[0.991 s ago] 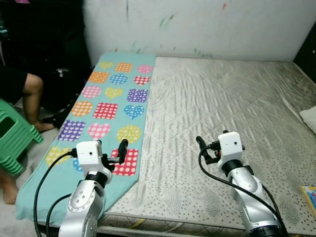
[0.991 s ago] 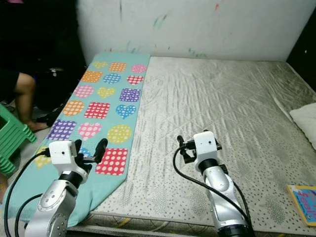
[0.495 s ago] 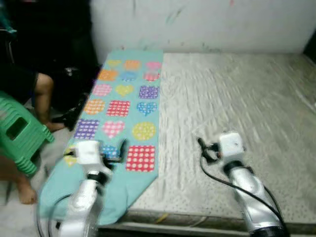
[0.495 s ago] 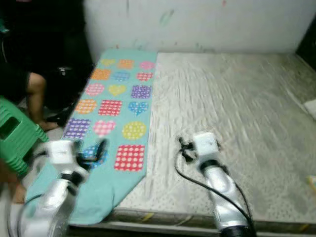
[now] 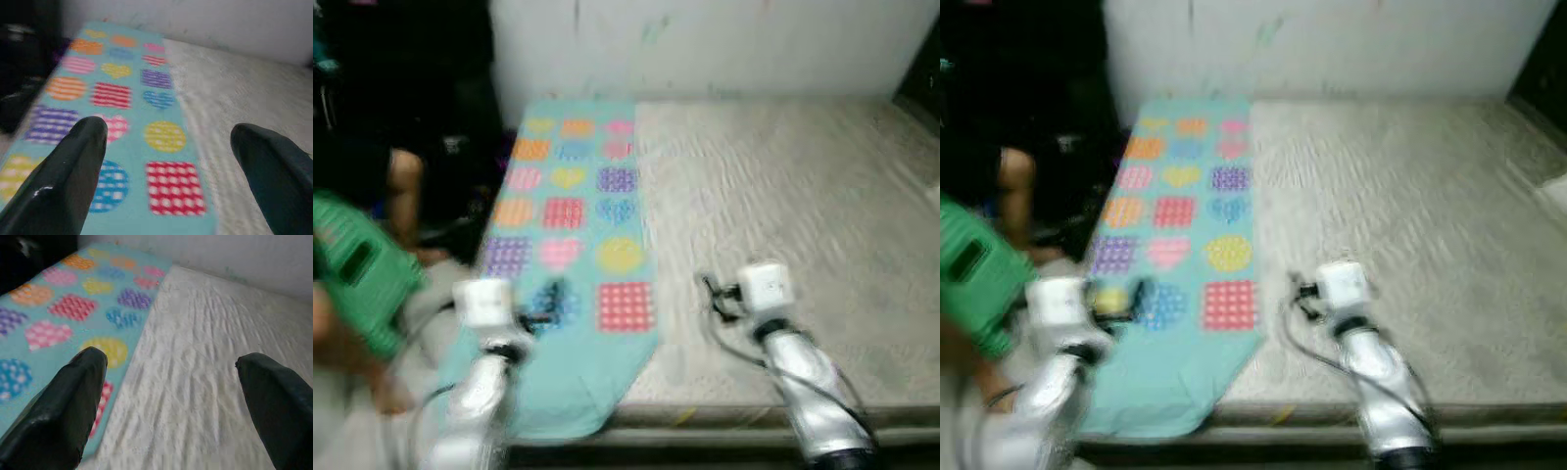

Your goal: Clean up the room

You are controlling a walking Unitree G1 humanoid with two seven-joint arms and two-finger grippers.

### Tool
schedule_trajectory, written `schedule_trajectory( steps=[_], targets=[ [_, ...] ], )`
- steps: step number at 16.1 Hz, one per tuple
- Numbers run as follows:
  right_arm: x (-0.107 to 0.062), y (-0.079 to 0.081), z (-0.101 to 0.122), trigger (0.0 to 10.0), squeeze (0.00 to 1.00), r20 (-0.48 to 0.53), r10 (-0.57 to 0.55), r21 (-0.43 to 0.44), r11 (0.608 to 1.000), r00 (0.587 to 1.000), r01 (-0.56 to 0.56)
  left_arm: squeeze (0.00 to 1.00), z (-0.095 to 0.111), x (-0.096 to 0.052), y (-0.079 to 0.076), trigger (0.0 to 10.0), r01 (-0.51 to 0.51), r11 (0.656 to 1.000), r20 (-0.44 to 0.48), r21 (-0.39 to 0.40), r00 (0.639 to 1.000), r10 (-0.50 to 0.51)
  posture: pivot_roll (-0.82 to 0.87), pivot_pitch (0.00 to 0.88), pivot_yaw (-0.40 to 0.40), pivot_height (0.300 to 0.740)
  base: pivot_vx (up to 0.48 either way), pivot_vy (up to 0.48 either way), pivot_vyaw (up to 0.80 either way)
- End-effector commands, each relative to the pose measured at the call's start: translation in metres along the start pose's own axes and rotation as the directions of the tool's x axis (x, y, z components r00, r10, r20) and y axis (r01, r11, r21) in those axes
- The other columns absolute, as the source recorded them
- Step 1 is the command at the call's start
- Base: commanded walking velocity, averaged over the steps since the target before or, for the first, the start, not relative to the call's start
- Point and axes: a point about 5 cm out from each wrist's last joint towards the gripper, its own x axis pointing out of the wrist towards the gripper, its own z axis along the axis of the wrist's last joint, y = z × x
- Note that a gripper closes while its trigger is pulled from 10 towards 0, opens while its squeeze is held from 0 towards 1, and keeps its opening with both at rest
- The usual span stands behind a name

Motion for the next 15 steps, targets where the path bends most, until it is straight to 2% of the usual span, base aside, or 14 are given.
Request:
schedule_trajectory(
  steps=[1, 3, 7, 9, 11, 12, 13, 15],
  targets=[
    [0.0021, 0.0043, 0.0074, 10.0, 0.00, 0.033, 0.013, 0.008, 1.000, 0.999, -0.013, 0.00, 0.0043, -0.0006, 0.0078, 10.0, -0.025, 0.999, 0.009, 0.020, 1.000, 0.025, -0.14, 0.053, 0.000, 0.740, 0.000, 0.480, 0.00],
    [0.0032, 0.0047, 0.0079, 10.0, 0.00, 0.033, 0.012, 0.007, 1.000, 0.999, -0.012, 0.00, 0.0050, -0.0002, 0.0083, 10.0, -0.029, 0.999, 0.014, 0.029, 1.000, 0.028, -0.14, 0.049, -0.002, 0.740, 0.000, 0.480, 0.00],
    [0.0068, 0.0064, 0.0072, 10.0, 0.00, 0.016, 0.016, -0.039, 0.999, 1.000, -0.015, 0.00, 0.0066, 0.0000, 0.0059, 10.0, -0.007, 0.999, 0.031, 0.039, 1.000, 0.006, -0.13, 0.042, -0.003, 0.740, 0.000, 0.000, 0.00],
    [0.0072, 0.0075, 0.0084, 10.0, 0.00, 0.031, -0.005, -0.107, 0.994, 0.999, 0.008, 0.00, 0.0072, 0.0002, 0.0034, 10.0, 0.013, 0.999, 0.034, 0.034, 0.999, -0.014, -0.14, 0.039, -0.003, 0.740, 0.000, 0.000, 0.00],
    [0.0084, 0.0092, 0.0064, 10.0, 0.00, 0.029, 0.009, -0.061, 0.998, 1.000, -0.007, 0.00, 0.0076, 0.0006, 0.0028, 10.0, 0.022, 0.999, 0.037, 0.032, 0.999, -0.023, -0.14, 0.037, -0.002, 0.740, 0.000, 0.000, 0.00],
    [0.0092, 0.0056, 0.0068, 10.0, 0.00, 0.031, -0.024, -0.077, 0.997, 0.999, 0.027, 0.00, 0.0076, 0.0009, 0.0030, 10.0, 0.023, 0.999, 0.037, 0.033, 0.999, -0.024, -0.14, 0.038, -0.002, 0.740, 0.000, 0.000, 0.00],
    [0.0107, 0.0047, 0.0033, 10.0, 0.00, -0.040, -0.036, -0.004, 0.999, 0.999, 0.036, 0.00, 0.0077, 0.0014, 0.0030, 10.0, 0.023, 0.999, 0.036, 0.035, 0.999, -0.024, -0.13, 0.038, -0.001, 0.740, 0.000, 0.000, 0.00],
    [0.0114, 0.0057, 0.0063, 10.0, 0.00, -0.010, -0.007, -0.024, 1.000, 1.000, 0.007, 0.00, 0.0084, 0.0026, 0.0034, 10.0, 0.020, 0.999, 0.036, 0.038, 0.999, -0.022, -0.13, 0.049, -0.002, 0.740, 0.000, 0.000, 0.00]
  ],
)
